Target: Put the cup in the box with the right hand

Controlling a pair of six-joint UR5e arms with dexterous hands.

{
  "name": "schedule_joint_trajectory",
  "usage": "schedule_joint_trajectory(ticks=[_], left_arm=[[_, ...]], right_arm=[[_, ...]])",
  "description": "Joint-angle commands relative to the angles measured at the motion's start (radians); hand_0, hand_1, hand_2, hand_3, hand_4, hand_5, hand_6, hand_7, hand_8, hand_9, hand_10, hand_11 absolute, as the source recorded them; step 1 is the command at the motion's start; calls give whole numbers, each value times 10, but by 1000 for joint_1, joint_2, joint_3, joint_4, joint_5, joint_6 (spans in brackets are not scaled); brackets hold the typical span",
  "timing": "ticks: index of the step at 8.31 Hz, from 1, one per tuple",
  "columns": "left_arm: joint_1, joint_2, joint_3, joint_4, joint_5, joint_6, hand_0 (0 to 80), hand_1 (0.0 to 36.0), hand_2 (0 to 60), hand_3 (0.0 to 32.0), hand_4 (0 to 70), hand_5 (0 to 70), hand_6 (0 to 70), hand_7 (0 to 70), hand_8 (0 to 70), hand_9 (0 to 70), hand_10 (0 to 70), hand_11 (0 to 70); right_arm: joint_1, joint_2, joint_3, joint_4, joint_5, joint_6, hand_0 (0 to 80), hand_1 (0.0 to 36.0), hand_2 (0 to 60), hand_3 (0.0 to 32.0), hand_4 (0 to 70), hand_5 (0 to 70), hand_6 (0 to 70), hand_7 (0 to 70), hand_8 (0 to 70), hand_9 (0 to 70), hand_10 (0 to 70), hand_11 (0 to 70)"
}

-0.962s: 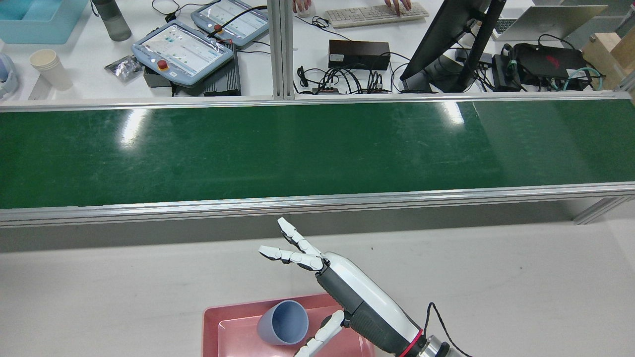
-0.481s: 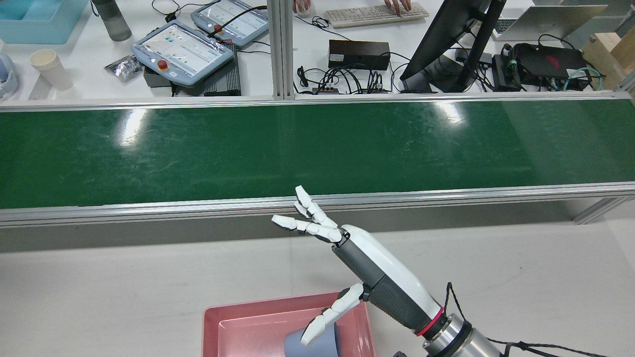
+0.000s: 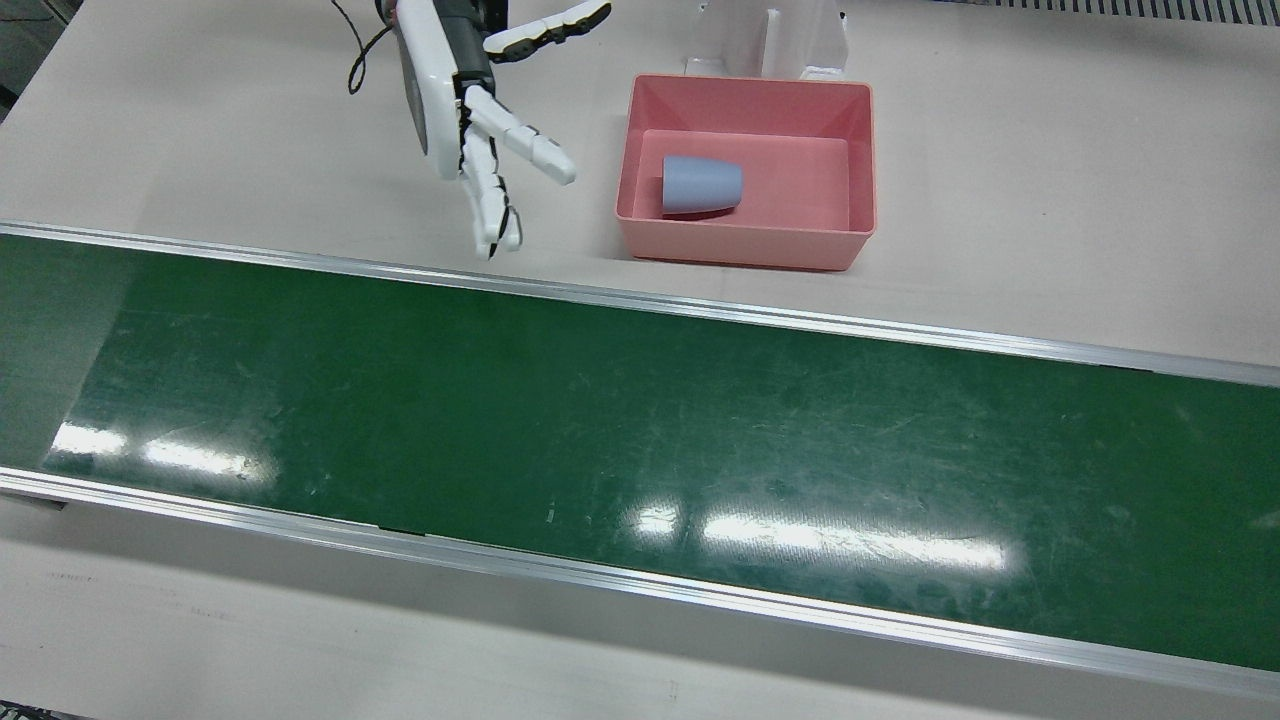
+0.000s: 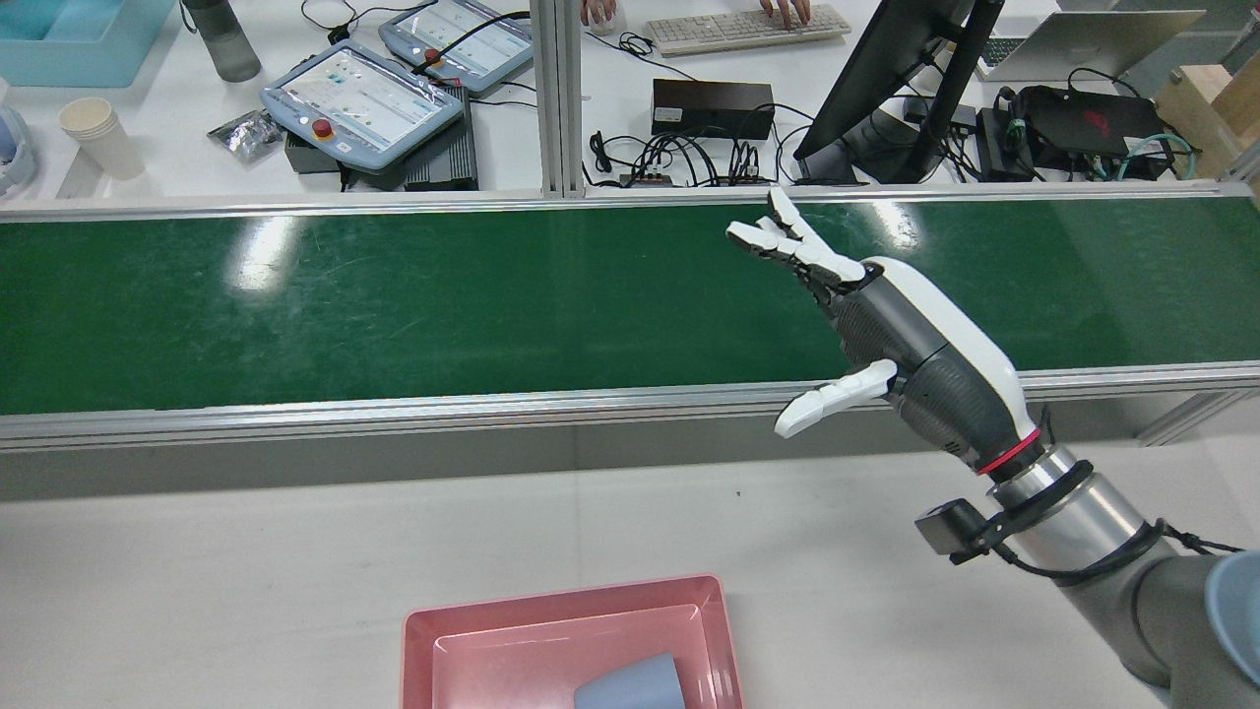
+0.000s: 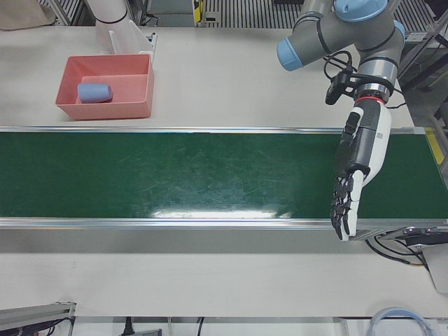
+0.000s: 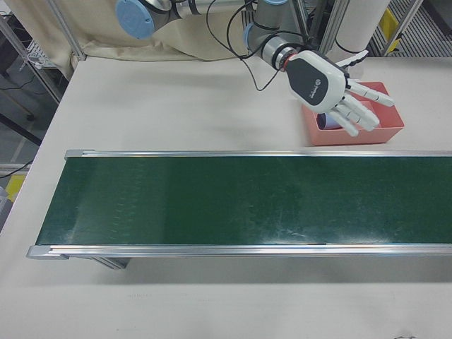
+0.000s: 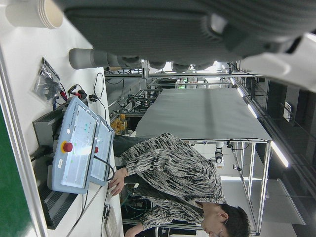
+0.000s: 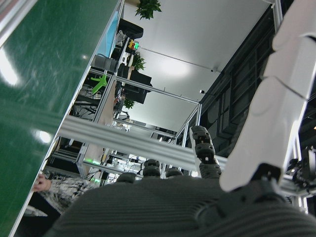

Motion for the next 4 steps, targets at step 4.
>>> schedule_joint_trajectory(ticks=[4], left_arm=[[0,0,-2,2,0,0,0,0,0,0,0,0,0,0,0,0,0,0]], right_arm=[[611,-140,-314,-29,-349,537,502,147,0,0,0,59,27,17,53,81,0,0]])
